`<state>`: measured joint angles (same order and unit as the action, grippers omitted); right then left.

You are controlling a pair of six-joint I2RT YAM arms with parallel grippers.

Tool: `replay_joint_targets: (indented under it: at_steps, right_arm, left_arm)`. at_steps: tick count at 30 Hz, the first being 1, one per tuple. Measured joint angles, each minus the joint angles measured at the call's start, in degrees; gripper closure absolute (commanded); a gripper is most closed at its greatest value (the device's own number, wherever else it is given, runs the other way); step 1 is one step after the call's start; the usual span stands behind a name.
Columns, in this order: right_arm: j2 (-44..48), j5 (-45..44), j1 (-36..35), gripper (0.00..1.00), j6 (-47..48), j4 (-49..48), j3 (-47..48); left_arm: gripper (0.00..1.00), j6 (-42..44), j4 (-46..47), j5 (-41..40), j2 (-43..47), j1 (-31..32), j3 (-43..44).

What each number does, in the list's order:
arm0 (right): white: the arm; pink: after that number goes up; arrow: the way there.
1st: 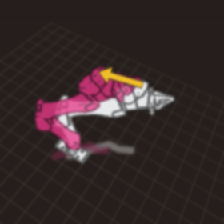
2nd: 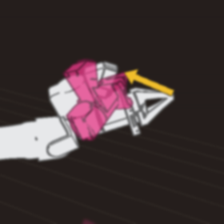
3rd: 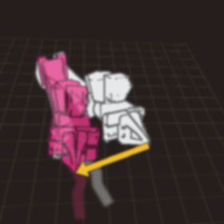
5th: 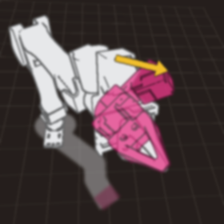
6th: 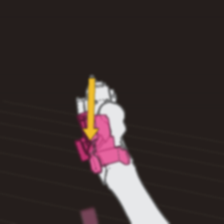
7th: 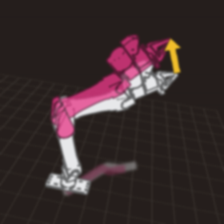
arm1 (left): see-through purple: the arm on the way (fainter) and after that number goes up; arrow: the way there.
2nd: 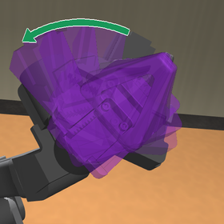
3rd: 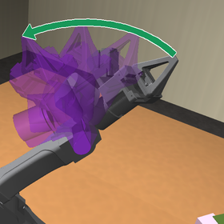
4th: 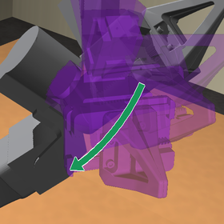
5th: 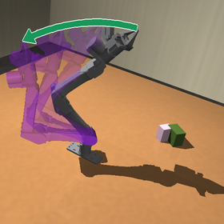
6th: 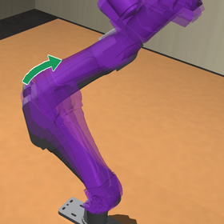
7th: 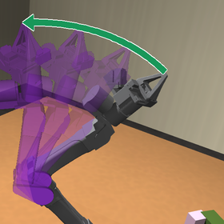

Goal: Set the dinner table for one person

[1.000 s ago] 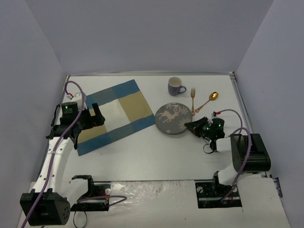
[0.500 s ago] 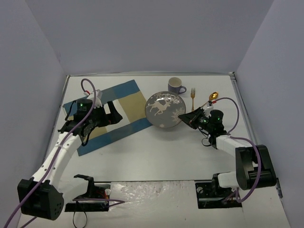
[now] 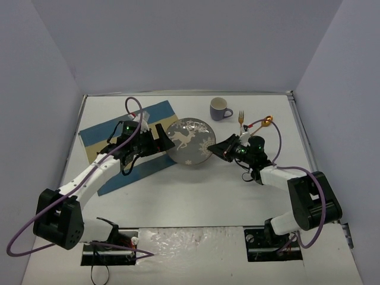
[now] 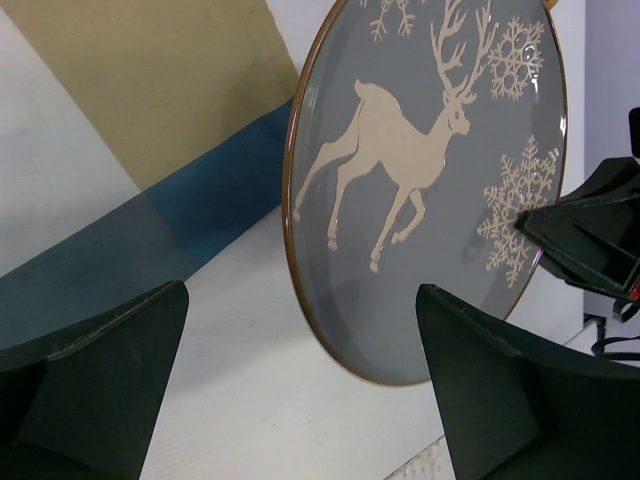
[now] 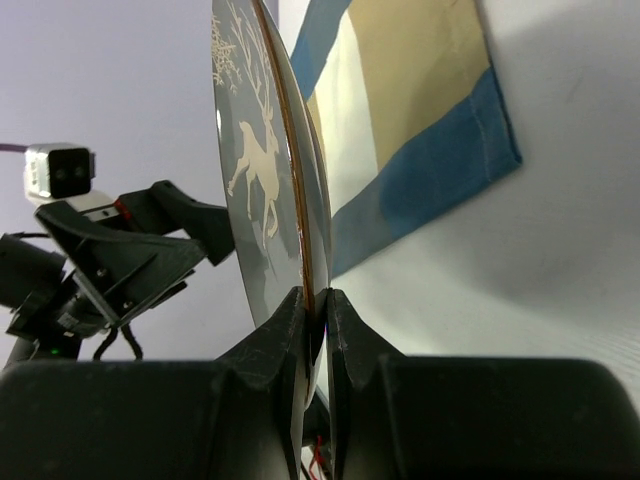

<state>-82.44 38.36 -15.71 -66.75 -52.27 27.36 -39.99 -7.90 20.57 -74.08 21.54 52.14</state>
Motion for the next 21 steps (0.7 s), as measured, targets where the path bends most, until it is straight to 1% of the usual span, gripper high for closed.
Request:
replay_joint_targets:
  at_steps: [5, 9, 15, 20, 21]
  right_arm:
    - [-1.1, 0.1, -1.0, 1.0, -1.9, -4.0, 0.2]
    - [-2.5, 0.0, -1.5, 1.0, -3.1, -5.8, 0.2]
    - [-2.9, 0.0, -1.8, 1.0, -3.8, -7.5, 0.2]
    - [-2.9, 0.0, -2.0, 1.0, -3.9, -8.0, 0.2]
    - [-2.9, 0.0, -2.0, 1.0, -4.0, -8.0, 0.2]
  left_arm:
    - [0.17, -4.2, 4.4, 0.3, -3.9, 1.6, 0.0]
    - [0.28, -7.5, 7.6, 1.0, -6.2, 2.3, 0.0]
    - [0.43, -10.5, 10.6, 1.4, -6.2, 2.5, 0.0]
    - [0.56, -11.6, 11.0, 0.5, -4.7, 2.5, -0.3]
    - [0.57, -11.7, 11.0, 0.3, -4.5, 2.5, -0.4]
